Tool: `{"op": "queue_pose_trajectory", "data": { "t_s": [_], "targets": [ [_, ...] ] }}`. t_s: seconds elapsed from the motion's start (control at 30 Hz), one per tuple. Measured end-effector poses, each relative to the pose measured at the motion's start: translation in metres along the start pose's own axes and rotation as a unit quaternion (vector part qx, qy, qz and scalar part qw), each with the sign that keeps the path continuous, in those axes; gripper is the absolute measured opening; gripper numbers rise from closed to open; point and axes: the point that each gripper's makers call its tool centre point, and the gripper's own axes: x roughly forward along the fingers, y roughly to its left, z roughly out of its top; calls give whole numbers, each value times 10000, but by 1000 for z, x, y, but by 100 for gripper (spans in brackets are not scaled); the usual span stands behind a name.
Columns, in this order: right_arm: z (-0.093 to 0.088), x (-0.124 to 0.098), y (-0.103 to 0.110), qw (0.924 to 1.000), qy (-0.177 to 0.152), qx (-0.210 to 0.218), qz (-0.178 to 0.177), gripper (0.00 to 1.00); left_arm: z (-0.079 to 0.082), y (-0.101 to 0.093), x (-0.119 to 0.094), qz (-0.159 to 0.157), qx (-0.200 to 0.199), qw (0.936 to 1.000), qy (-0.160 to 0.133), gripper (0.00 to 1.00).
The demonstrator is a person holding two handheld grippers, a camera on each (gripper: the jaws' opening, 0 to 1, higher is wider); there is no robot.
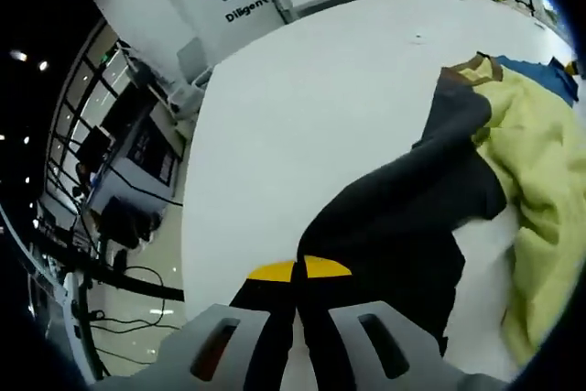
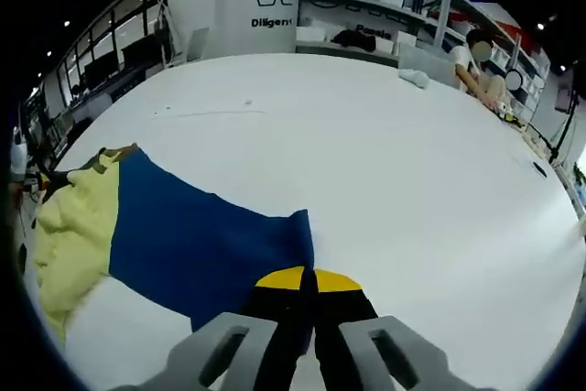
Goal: Fold the garment on the visible template until the final outline fits inside the template.
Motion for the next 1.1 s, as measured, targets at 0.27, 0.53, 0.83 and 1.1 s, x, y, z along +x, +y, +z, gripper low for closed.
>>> {"op": "queue_pose_trajectory", "data": {
  "t_s": [0.27,0.53,0.83,1.1],
  "targets": [
    [6,6,-8,9999,-62,52,-102,0,7,10,13,32,61,9999,107,1],
    [4,6,-6,9996,27,222,-174,0,-3,21,12,519,438,9966,459,4],
    [31,-11,10,9975,-509,495,8,20,9,11,-5,217,-125,9997,-9,32],
    [34,-27,62,9930,-680,646,712,49,12,-16,-30,-128,-447,9987,-215,63]
  ]
}}
